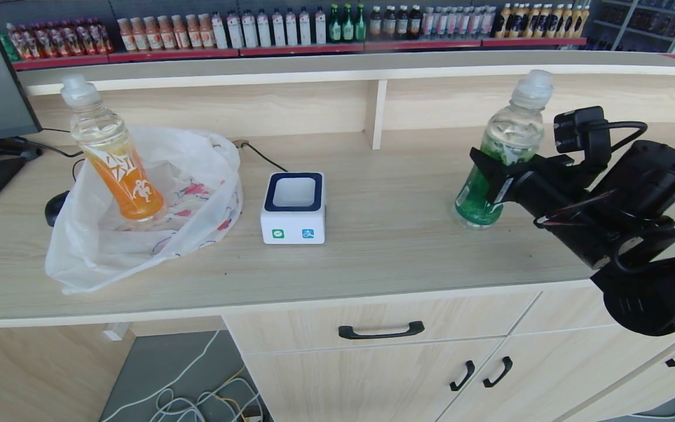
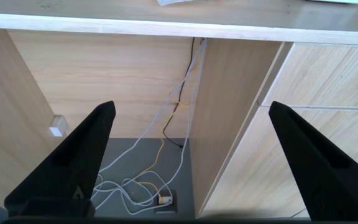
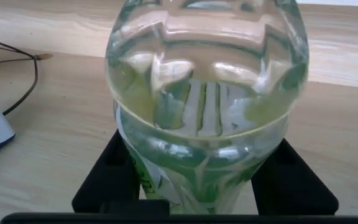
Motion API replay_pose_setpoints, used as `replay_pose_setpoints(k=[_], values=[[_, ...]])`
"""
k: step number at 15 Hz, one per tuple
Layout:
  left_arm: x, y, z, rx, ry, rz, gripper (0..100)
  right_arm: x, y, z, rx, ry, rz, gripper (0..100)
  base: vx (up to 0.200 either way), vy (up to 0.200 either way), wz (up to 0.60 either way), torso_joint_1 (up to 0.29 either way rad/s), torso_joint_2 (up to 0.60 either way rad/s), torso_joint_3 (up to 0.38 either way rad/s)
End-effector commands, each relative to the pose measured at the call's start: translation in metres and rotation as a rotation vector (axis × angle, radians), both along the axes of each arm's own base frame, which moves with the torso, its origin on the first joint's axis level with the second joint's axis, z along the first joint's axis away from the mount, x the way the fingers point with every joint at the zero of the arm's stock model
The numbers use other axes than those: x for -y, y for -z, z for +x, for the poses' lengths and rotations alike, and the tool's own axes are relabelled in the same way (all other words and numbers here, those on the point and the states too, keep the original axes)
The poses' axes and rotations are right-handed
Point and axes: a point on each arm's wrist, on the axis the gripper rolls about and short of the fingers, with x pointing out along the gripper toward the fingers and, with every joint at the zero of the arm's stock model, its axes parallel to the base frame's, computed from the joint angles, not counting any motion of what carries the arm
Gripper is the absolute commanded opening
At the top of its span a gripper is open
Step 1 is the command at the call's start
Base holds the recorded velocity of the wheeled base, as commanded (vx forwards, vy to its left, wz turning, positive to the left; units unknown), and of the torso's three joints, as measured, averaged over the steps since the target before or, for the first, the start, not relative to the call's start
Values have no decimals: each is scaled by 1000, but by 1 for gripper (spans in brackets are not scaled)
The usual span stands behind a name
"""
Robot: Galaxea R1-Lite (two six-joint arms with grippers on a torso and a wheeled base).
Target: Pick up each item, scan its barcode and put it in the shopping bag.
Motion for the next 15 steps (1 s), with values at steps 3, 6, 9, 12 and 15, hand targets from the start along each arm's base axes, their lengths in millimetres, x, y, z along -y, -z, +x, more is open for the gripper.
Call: replay_pose_setpoints(k=[3, 6, 9, 12, 15], values=[[0, 0, 0, 0, 0, -1, 100, 2, -10, -7, 33, -2, 9, 0, 0, 0, 0, 0, 0, 0], [0, 0, 0, 0, 0, -1, 100, 2, -16, -11, 50, -5, 13, 0, 0, 0, 0, 0, 0, 0], [0, 0, 0, 0, 0, -1, 100, 4, -25, -16, 71, -6, 22, 0, 0, 0, 0, 0, 0, 0], [0, 0, 0, 0, 0, -1, 100, 8, -41, -31, 92, -9, 32, 0, 0, 0, 0, 0, 0, 0], [0, 0, 0, 0, 0, -1, 100, 4, -53, -47, 126, -45, 45, 0, 0, 0, 0, 0, 0, 0]])
